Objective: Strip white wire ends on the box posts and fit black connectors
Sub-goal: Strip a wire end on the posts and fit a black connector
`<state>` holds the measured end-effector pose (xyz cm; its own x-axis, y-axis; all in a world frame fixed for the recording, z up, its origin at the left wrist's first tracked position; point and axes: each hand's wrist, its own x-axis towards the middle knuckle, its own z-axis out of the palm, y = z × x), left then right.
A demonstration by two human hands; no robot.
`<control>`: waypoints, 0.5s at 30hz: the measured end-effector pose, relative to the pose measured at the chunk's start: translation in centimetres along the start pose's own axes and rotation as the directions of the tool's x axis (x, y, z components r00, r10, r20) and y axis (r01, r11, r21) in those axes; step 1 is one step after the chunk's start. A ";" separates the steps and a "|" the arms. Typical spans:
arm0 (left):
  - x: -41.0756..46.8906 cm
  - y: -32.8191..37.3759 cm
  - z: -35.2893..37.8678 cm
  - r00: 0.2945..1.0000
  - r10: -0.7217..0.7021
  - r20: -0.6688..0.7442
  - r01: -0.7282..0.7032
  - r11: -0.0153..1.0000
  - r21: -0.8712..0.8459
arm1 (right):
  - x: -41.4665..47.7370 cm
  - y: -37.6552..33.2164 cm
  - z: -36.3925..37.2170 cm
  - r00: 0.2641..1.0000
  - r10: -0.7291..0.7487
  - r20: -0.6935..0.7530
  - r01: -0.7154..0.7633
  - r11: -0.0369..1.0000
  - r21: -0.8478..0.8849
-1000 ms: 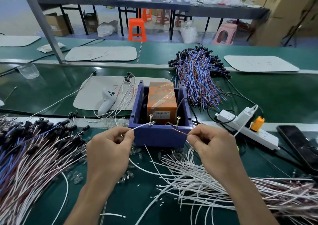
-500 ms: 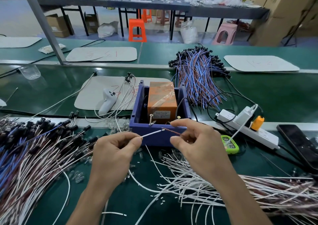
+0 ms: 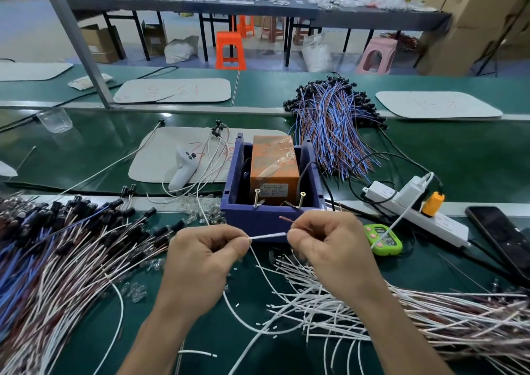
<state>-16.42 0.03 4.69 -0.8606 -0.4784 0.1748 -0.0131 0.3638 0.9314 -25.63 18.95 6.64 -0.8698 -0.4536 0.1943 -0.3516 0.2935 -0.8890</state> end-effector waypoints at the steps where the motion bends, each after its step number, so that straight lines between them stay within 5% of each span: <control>1: 0.2 0.0 -0.2 0.999 -0.005 -0.047 0.008 0.999 0.051 | 0.0 0.3 -0.3 0.998 0.027 -0.049 -0.026 1.000 0.017; 4: 0.6 0.0 -1.1 0.992 -0.009 -0.123 0.028 0.988 0.149 | 0.0 0.9 -2.0 0.993 0.077 -0.093 -0.082 0.995 -0.058; 8: 0.9 0.4 -0.6 0.984 0.017 -0.175 0.016 0.982 0.187 | -0.3 1.0 -2.1 0.984 0.101 0.145 -0.038 0.923 -0.384; 15: 1.5 0.9 0.3 0.959 0.018 -0.283 0.041 0.979 0.202 | -1.0 0.6 -1.3 0.959 0.091 0.270 0.005 0.942 -0.336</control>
<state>-17.86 -0.07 5.65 -0.6813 -0.6785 0.2749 -0.1511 0.4978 0.8540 -25.40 20.68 6.44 -0.7723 -0.6352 -0.0069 -0.4517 0.5568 -0.6971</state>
